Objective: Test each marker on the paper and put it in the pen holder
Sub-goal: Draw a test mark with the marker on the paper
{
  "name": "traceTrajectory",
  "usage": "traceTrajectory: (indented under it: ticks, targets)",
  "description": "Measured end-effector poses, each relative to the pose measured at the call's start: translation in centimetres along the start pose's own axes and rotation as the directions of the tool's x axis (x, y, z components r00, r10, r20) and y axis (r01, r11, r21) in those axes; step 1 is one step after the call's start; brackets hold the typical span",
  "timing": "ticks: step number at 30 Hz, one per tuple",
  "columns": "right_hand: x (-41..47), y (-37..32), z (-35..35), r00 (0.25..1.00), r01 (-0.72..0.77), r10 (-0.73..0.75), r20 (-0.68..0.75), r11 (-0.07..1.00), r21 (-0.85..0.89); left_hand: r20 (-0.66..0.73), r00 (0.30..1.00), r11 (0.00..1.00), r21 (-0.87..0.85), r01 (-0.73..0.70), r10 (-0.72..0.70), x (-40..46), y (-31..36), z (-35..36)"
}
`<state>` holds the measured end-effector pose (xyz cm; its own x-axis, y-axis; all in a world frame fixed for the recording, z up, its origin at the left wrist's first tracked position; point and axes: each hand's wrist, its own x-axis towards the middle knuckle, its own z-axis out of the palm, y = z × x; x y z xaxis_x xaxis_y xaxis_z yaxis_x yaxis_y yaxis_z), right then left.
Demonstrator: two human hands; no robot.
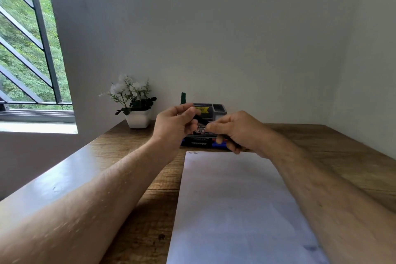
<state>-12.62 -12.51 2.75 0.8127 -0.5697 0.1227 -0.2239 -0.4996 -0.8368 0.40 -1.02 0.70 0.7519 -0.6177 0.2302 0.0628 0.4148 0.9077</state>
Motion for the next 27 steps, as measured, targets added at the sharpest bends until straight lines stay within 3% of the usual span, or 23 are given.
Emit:
traceTrajectory:
  ticks: [3,11,21,24,27]
  targets:
    - [-0.4,-0.4,0.6,0.993,0.044,-0.046,0.11,0.999,0.019,0.114,0.993,1.0,-0.001,-0.02,0.02,-0.5,0.1,0.7]
    - [-0.3,-0.6,0.7,0.999,0.004,-0.011,0.032,0.979,0.203,0.21,0.974,0.993,-0.097,-0.062,0.081,-0.7,0.4,0.8]
    - [-0.4,-0.7,0.9,0.955,0.197,-0.237,-0.178,0.957,-0.213,0.15,0.985,0.988,-0.137,-0.064,0.085,-0.7,0.6,0.9]
    - [-0.5,-0.8,0.7,0.933,0.197,-0.258,-0.25,0.949,-0.245,0.135,0.982,0.983,-0.142,-0.114,0.134,-0.6,0.9,1.0]
    - [-0.5,-0.7,0.8,0.935,0.18,-0.234,-0.268,0.961,-0.211,0.028,0.979,0.971,-0.137,-0.196,0.201,-0.2,1.4,1.1]
